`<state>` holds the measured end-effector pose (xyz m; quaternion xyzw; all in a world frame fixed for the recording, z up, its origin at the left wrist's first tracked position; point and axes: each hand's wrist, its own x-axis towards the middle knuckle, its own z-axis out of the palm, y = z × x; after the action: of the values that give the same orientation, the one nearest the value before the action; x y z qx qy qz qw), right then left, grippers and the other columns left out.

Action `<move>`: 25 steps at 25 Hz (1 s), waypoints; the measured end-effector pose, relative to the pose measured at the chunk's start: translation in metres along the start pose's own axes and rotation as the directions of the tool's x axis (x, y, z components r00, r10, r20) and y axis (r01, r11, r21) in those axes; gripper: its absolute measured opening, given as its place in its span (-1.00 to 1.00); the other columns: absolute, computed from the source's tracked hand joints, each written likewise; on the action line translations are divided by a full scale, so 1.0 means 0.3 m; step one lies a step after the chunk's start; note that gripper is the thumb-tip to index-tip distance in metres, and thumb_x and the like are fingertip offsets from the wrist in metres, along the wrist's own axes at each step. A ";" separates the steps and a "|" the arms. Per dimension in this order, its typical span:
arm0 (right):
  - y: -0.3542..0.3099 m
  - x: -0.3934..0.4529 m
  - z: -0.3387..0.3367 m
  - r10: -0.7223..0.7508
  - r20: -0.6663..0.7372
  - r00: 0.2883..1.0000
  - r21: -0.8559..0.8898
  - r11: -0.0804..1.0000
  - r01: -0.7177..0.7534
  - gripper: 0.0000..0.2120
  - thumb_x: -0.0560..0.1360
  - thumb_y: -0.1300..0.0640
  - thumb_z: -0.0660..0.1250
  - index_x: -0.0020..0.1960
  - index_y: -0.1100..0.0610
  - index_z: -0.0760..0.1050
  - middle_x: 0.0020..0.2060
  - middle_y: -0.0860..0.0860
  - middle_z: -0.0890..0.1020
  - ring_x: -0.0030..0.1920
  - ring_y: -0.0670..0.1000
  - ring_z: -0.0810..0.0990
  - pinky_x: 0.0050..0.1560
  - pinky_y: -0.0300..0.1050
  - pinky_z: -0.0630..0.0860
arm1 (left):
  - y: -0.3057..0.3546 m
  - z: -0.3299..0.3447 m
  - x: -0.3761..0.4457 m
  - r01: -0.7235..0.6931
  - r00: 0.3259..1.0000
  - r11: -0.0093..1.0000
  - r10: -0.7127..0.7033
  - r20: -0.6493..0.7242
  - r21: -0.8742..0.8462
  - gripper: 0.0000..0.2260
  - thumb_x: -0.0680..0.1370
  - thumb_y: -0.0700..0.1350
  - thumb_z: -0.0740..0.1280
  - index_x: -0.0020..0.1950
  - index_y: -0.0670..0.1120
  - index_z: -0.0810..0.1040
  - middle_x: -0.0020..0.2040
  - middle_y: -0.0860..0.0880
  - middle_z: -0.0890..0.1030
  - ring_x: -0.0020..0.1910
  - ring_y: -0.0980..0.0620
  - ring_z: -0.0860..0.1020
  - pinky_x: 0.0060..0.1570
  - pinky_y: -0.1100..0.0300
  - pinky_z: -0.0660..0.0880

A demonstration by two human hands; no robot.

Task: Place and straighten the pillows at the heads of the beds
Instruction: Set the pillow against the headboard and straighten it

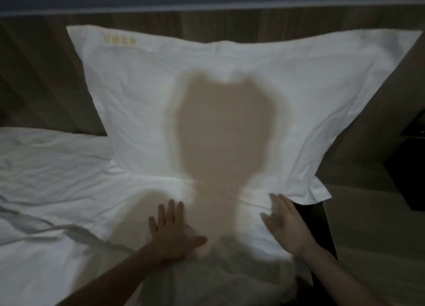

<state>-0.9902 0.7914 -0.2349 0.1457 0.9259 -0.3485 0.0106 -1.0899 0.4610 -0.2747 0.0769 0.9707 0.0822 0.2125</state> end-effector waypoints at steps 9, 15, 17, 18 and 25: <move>0.098 0.002 0.237 -0.117 -0.122 0.986 -0.205 0.975 0.091 -0.23 0.49 -0.33 0.23 0.65 -0.12 0.24 0.70 0.02 0.14 0.69 0.26 0.02 0.62 0.24 -0.04 | 0.007 0.191 0.031 -0.064 0.840 0.997 0.075 -0.537 0.039 -0.12 0.43 0.38 0.26 0.67 0.06 0.13 0.69 0.02 0.12 0.68 -0.15 0.01 0.58 -0.28 -0.01; 0.045 0.026 0.153 -0.012 0.135 0.991 -0.196 0.980 0.039 -0.24 0.58 -0.30 0.26 0.69 -0.11 0.15 0.72 0.04 0.05 0.70 0.27 -0.09 0.64 0.31 -0.10 | 0.024 0.158 0.044 0.042 0.916 0.997 -0.014 -0.401 0.061 -0.08 0.39 0.40 0.26 0.66 0.00 0.17 0.69 -0.02 0.13 0.66 -0.25 0.05 0.56 -0.32 -0.03; 0.024 0.048 0.069 0.064 0.344 0.937 -0.275 0.961 0.036 -0.22 0.61 -0.30 0.23 0.71 -0.13 0.01 0.73 0.01 -0.08 0.70 0.23 -0.16 0.65 0.27 -0.06 | 0.052 0.107 0.026 0.122 0.965 0.988 -0.096 -0.246 0.093 -0.07 0.43 0.48 0.18 0.68 0.02 0.09 0.70 0.00 0.05 0.67 -0.22 -0.01 0.57 -0.30 -0.05; 0.008 0.069 0.013 0.098 0.460 0.882 -0.294 0.955 0.047 -0.22 0.62 -0.27 0.23 0.72 -0.12 -0.03 0.72 -0.01 -0.12 0.71 0.20 -0.17 0.67 0.22 -0.04 | 0.075 0.063 0.018 0.166 0.978 0.978 -0.147 -0.151 0.123 -0.07 0.45 0.49 0.14 0.69 0.03 0.02 0.71 0.01 -0.01 0.68 -0.19 -0.05 0.58 -0.28 -0.06; -0.312 0.020 -0.554 0.159 0.760 0.630 -0.160 0.986 -0.055 -0.49 0.71 0.01 0.25 0.63 0.06 0.29 0.58 0.02 0.35 0.50 0.05 0.38 0.51 -0.06 0.33 | 0.464 -0.313 -0.292 0.340 0.936 0.818 -0.245 0.253 -0.463 -0.60 0.59 0.07 0.37 0.42 0.02 0.53 0.48 -0.03 0.47 0.40 -0.05 0.51 0.39 0.09 0.41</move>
<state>-1.0084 0.8338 -0.0496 0.0371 0.8420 -0.3189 0.4335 -1.0354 0.5685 -0.1288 -0.1240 0.8924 0.2896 0.3231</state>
